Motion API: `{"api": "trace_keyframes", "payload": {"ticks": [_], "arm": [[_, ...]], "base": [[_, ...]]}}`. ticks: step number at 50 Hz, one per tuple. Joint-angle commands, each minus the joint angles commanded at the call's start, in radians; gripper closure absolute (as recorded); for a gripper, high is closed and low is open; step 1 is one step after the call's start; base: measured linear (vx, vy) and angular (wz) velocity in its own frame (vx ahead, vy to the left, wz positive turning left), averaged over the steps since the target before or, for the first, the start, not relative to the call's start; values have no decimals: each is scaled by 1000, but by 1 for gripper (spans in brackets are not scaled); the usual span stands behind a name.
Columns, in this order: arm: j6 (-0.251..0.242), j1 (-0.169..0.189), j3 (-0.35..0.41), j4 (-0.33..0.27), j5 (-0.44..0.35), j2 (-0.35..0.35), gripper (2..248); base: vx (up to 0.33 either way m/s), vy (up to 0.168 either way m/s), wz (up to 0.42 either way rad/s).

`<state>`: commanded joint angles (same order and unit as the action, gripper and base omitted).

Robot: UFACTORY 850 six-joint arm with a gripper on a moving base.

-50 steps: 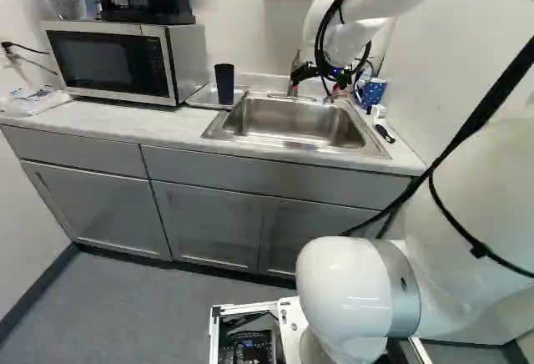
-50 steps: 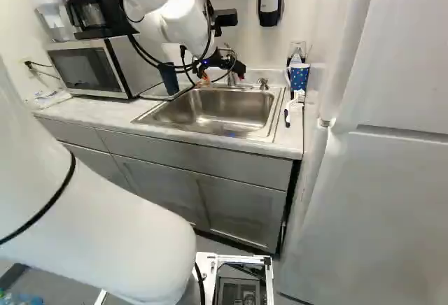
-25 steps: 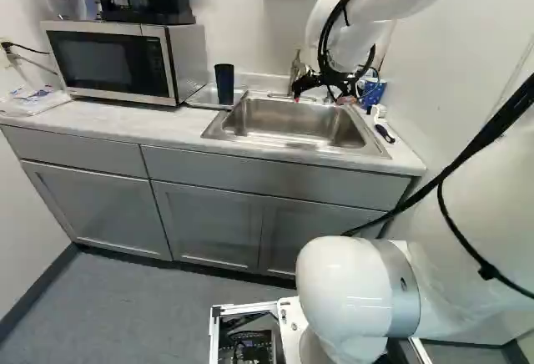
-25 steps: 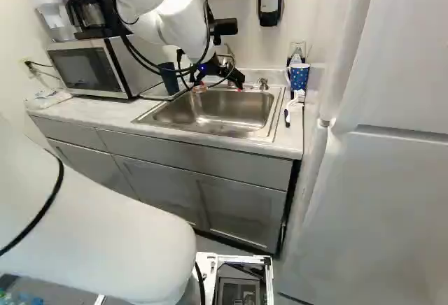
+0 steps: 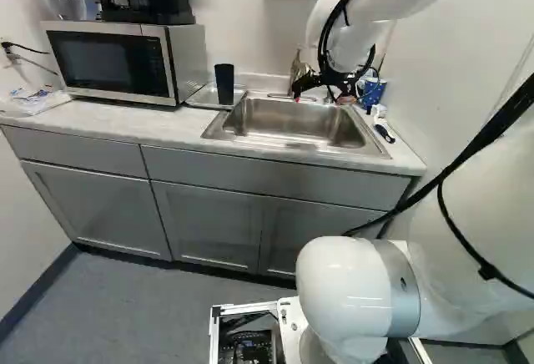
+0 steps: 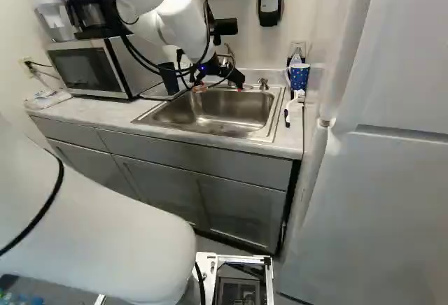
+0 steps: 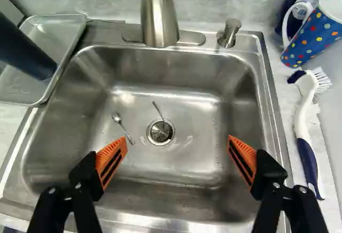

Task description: Rinse the cup and place it in the tray

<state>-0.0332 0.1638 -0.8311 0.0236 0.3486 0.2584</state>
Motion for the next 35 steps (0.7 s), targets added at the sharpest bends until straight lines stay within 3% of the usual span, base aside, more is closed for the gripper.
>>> {"api": "trace_keyframes", "payload": {"ticks": [17,35], "arm": [[0,0,0,0,0,0,3],[0,0,0,0,0,0,3]], "base": [[-2,2,6],[-18,48,10]]}}
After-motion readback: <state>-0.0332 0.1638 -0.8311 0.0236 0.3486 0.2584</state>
